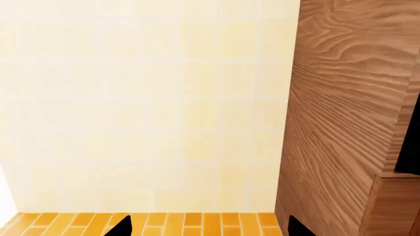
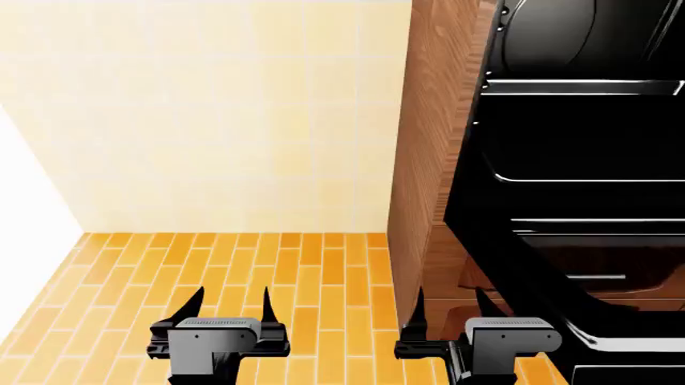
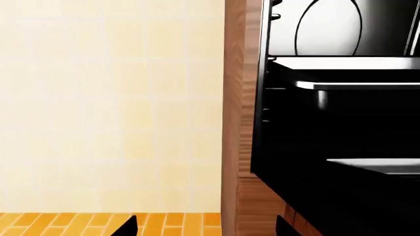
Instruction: Fully slide the oven rack out.
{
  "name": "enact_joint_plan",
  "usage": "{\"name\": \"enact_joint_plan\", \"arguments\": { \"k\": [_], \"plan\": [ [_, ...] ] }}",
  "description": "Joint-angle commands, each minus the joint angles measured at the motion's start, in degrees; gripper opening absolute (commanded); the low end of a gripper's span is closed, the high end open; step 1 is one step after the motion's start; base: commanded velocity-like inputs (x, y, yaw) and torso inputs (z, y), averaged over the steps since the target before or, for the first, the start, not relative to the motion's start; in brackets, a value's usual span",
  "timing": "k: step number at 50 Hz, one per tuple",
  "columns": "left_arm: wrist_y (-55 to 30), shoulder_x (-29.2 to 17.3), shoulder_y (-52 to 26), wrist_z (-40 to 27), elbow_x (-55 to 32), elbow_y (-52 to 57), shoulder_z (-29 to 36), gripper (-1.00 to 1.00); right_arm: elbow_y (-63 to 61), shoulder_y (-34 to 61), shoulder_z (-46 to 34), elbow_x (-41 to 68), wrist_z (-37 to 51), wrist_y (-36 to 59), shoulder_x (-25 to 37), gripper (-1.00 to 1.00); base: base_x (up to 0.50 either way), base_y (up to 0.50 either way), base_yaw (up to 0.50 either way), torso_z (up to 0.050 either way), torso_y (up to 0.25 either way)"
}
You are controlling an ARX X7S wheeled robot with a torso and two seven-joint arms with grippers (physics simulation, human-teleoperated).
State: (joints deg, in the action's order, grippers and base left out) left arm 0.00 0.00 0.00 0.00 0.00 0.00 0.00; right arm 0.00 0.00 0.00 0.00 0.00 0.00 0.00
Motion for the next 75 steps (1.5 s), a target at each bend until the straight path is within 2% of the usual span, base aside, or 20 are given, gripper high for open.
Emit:
{"name": "enact_joint_plan", "arguments": {
  "k": [1, 18, 27, 31, 41, 49, 56, 57, 59, 61, 62, 64, 65, 67, 68, 69, 75],
  "plan": [
    [-0.09, -0.90, 0.01, -1.07, -0.89, 0.14, 1.07, 1.00, -0.07, -0.03, -1.13, 0.91, 1.16, -0.18, 0.87, 1.00, 0.00, 0.00, 0.00, 0.000, 0.000],
    [-0.92, -3.28, 0.45, -3.51, -3.74, 1.65, 4.01, 1.00, -2.07, -0.60, -3.73, 3.22, 4.41, 0.03, 3.27, 1.00, 0.00, 0.00, 0.00, 0.000, 0.000],
    [-5.32, -4.19, 1.27, -5.10, -4.04, 7.21, 4.96, 1.00, -6.79, -1.32, -5.64, 2.34, 5.75, 2.95, 4.34, 1.00, 0.00, 0.00, 0.00, 0.000, 0.000],
    [-9.94, -4.55, 1.63, -6.24, -4.38, 13.09, 5.07, 1.00, -12.76, -1.80, -6.21, 2.40, 6.04, 7.00, 5.03, 1.00, 0.00, 0.00, 0.00, 0.000, 0.000],
    [-27.84, -5.70, -0.85, -8.35, -8.12, 29.19, 3.88, 1.00, -28.00, -2.46, -8.21, 2.39, 6.49, 18.49, 6.48, 1.00, 0.00, 0.00, 0.00, 0.000, 0.000],
    [-45.17, -7.87, -6.63, -9.59, -11.79, 43.10, 2.40, 1.00, -41.78, -0.20, -8.48, 3.17, 6.32, 30.40, 8.47, 1.00, 0.00, 0.00, 0.00, 0.000, 0.000],
    [-69.77, -8.70, -19.69, -8.89, -20.69, 55.16, -3.01, 1.00, -59.56, 9.36, -3.85, 9.91, 4.33, 54.15, 10.35, 1.00, 0.00, 0.00, 0.00, 0.000, 0.000],
    [-73.71, -8.55, -21.96, -8.66, -22.08, 56.60, -4.09, 1.00, -59.98, 11.56, -3.35, 14.77, 7.61, 55.62, 13.17, 1.00, 0.00, 0.00, 0.00, 0.000, 0.000],
    [-84.02, -7.63, -27.90, -8.12, -26.35, 59.84, -7.82, 1.00, -59.99, 18.34, -4.34, 31.96, 24.80, 54.33, 27.66, 1.00, 0.00, 0.00, 0.00, 0.000, 0.000],
    [-89.88, -8.64, -32.58, -13.92, -38.36, 59.95, -12.80, 1.00, -59.97, 25.72, -7.24, 49.14, 41.99, 51.54, 37.51, 1.00, 0.00, 0.00, 0.00, 0.000, 0.000],
    [-89.96, -10.44, -33.71, -19.91, -46.95, 58.46, -14.89, 1.00, -59.95, 29.17, -8.21, 57.74, 46.60, 51.12, 40.39, 1.00, 0.00, 0.00, 0.00, 0.000, 0.000],
    [-89.90, -16.00, -39.39, -37.10, -64.14, 51.18, -18.37, 1.00, -59.66, 38.07, -8.10, 74.52, 53.47, 52.93, 44.46, 1.00, 0.00, 0.00, 0.00, 0.000, 0.000],
    [-89.32, -18.12, -42.07, -45.69, -72.74, 48.08, -17.73, 1.00, -59.17, 41.87, -8.22, 79.29, 55.92, 53.65, 45.69, 1.00, 0.00, 0.00, 0.00, 0.000, 0.000],
    [-85.41, -23.46, -47.59, -62.88, -89.93, 44.22, -12.07, 1.00, -57.26, 50.65, -9.28, 88.43, 60.10, 55.13, 48.24, 1.00, 0.00, 0.00, 0.00, 0.000, 0.000],
    [-84.04, -25.14, -49.69, -67.18, -98.52, 43.50, -9.89, 1.00, -56.41, 53.77, -9.89, 91.33, 61.35, 55.64, 49.00, 1.00, 0.00, 0.00, 0.00, 0.000, 0.000],
    [-82.70, -26.63, -51.60, -69.54, -107.04, 42.88, -8.09, 1.00, -55.58, 56.58, -10.36, 93.80, 62.30, 56.06, 49.76, 1.00, 0.00, 0.00, 0.00, 0.000, 0.000],
    [-77.31, -32.30, -58.26, -75.22, -115.60, 40.06, -3.82, 1.00, -51.96, 67.91, -12.31, 103.72, 66.41, 57.32, 53.36, 1.00, 0.00, 0.00, 0.00, 0.000, 0.000]
  ]
}}
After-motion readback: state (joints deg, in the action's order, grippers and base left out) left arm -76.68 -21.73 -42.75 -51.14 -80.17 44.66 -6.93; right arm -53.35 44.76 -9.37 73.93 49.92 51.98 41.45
